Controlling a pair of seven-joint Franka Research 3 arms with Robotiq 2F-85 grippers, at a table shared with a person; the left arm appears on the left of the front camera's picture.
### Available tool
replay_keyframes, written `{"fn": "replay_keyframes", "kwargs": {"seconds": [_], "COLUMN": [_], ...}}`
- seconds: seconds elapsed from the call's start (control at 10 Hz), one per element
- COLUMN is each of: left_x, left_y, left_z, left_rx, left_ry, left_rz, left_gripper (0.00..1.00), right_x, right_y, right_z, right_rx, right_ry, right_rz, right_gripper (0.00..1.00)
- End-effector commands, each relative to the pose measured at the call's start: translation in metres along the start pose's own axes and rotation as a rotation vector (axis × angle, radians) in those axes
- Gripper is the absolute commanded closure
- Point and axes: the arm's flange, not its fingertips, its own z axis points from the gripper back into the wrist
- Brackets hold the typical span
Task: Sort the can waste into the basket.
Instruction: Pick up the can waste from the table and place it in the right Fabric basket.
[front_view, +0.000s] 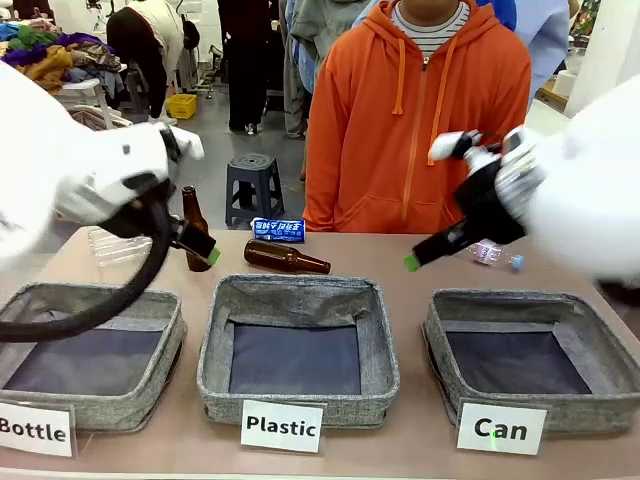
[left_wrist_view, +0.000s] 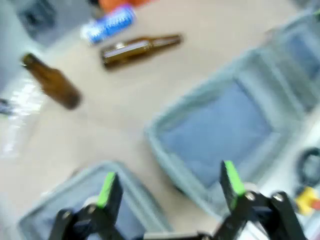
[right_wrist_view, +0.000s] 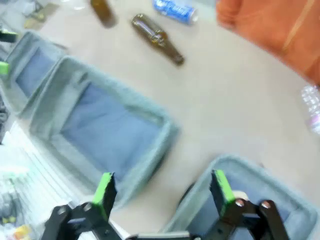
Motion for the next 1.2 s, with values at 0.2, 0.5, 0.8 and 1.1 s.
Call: {"fn": "replay_keyframes", "kwargs": {"seconds": [0.2, 0.5, 0.8, 1.1], "left_x": [-0.081, -0.183, -0.26, -0.249], "left_y": [0.089, 0.216, 0.271, 0.263], "left_z": [0.117, 0.14, 0.127, 0.162], "left_rx": [-0.511, -0.671, -0.633, -0.656], "left_ry": [-0.013, -0.375, -0.638, -0.443], "left_rz": [0.11, 0.492, 0.871, 0.669], "left_gripper": [0.0, 0.0, 0.0, 0.0], "right_x": [-0.064, -0.155, -0.206, -0.199], "right_y": [-0.093, -0.199, -0.248, -0.245], "right_z": [0.127, 0.142, 0.127, 0.16], "right_rx": [0.421, 0.592, 0.571, 0.584], "right_ry": [-0.028, -0.254, -0.435, -0.315], "right_rz": [-0.405, -0.724, -0.963, -0.868], "right_gripper": [0.0, 0.0, 0.0, 0.0]}}
